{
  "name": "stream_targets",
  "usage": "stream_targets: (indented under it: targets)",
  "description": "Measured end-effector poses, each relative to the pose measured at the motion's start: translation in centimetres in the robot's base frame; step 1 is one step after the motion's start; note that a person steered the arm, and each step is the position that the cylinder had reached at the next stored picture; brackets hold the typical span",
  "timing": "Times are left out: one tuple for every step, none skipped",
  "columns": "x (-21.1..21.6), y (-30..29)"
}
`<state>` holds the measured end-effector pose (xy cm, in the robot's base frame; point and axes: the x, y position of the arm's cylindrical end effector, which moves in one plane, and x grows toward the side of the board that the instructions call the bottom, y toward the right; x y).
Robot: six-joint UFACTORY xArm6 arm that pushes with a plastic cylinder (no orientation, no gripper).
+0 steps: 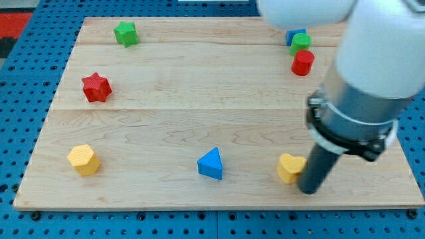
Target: Push the heart below the red circle
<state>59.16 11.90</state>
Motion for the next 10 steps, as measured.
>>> stream_targets:
  targets:
    - [-2.7, -1.4]
    - [-7.2, -0.6]
    - [-5.6, -1.2]
    - [-5.7, -8.1]
    - [-8.9, -4.1]
    - [-9.7, 2.9]
    - [-10.4, 3.9]
    - [-14.3, 3.9]
    - [-15.4, 3.9]
    - [-12.6, 5.1]
